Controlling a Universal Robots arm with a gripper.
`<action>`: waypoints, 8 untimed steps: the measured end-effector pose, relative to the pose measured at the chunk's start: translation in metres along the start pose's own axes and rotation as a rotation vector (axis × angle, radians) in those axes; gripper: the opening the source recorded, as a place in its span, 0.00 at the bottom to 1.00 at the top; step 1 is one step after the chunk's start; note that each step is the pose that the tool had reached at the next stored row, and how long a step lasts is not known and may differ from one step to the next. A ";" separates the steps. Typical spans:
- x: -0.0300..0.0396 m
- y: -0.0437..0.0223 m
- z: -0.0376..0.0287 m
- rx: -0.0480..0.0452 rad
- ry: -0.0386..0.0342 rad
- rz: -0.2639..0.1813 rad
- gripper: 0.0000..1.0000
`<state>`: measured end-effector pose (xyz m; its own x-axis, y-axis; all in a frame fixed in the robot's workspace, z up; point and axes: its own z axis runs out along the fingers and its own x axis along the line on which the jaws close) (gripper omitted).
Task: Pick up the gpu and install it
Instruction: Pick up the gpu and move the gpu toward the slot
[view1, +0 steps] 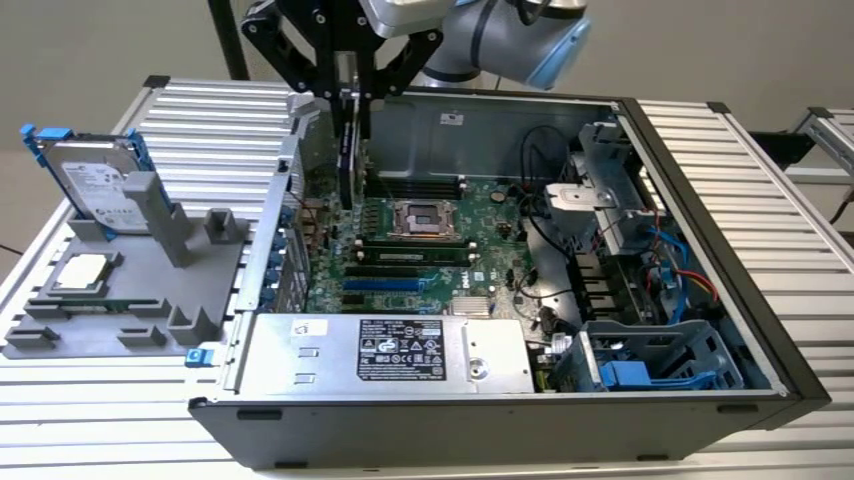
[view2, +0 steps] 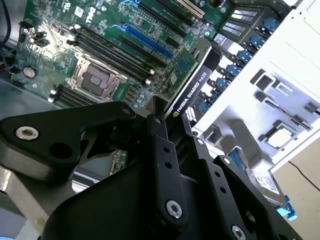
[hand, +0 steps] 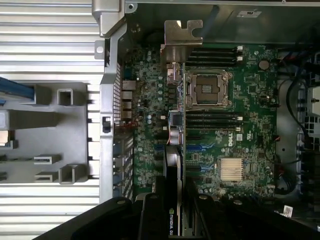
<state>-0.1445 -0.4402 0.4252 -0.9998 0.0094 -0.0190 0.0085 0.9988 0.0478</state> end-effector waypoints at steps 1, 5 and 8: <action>-0.0011 0.0000 0.0000 0.0000 0.0000 0.000 0.00; -0.0058 0.0001 0.0002 -0.0001 -0.0001 0.000 0.00; -0.0093 0.0001 0.0002 0.0000 -0.0001 0.000 0.00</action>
<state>-0.1352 -0.4401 0.4252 -0.9998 0.0094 -0.0190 0.0084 0.9988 0.0479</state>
